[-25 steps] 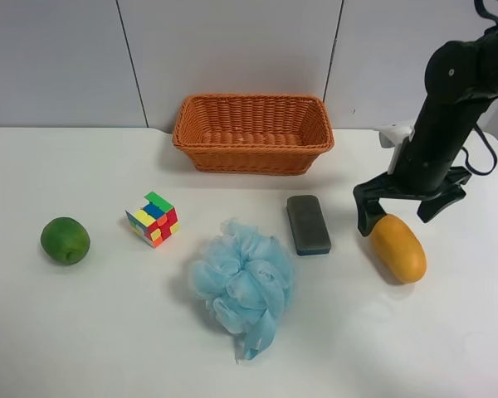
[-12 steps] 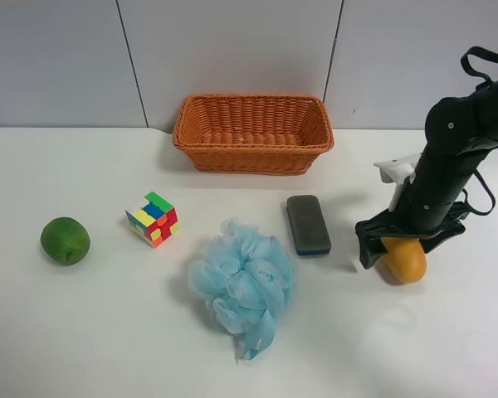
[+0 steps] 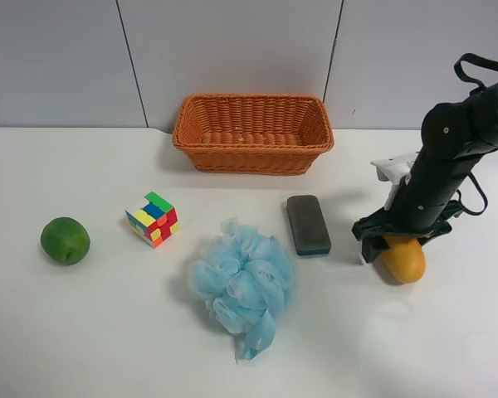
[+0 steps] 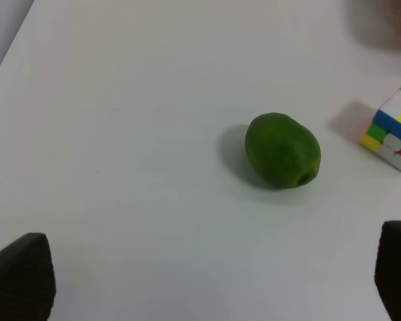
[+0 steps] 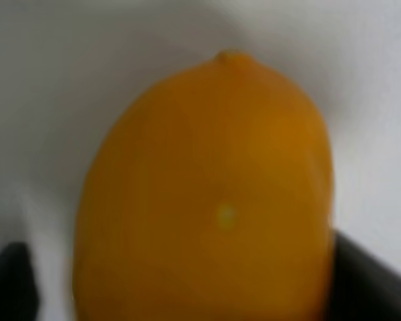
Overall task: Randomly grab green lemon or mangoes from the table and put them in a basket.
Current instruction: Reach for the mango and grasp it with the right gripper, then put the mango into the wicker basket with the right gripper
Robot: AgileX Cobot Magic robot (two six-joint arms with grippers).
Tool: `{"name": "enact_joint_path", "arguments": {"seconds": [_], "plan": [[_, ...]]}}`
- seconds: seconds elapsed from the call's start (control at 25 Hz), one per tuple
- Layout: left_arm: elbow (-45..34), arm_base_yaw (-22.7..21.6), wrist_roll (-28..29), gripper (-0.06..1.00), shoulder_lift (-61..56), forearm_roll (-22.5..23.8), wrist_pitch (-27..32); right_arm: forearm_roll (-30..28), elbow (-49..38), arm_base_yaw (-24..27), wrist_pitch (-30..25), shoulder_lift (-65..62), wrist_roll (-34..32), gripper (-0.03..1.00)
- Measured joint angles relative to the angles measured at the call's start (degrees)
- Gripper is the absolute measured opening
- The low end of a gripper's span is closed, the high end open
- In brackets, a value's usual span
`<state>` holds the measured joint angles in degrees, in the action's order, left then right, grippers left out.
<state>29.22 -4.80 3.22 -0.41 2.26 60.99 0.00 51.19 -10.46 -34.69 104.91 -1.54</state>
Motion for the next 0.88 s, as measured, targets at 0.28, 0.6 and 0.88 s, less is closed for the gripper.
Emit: {"name": "enact_joint_path", "arguments": {"seconds": [0.28, 0.6, 0.88], "plan": [[0.0, 0.0, 0.0, 0.95, 0.0, 0.0, 0.0, 0.0, 0.0, 0.0, -0.1, 0.0, -0.4, 0.63], [0.0, 0.0, 0.0, 0.95, 0.0, 0.0, 0.0, 0.0, -0.2, 0.0, -1.2, -8.2, -0.4, 0.63], [0.0, 0.0, 0.0, 0.95, 0.0, 0.0, 0.0, 3.6, 5.6, 0.0, 1.5, -25.1, -0.5, 0.63]]}}
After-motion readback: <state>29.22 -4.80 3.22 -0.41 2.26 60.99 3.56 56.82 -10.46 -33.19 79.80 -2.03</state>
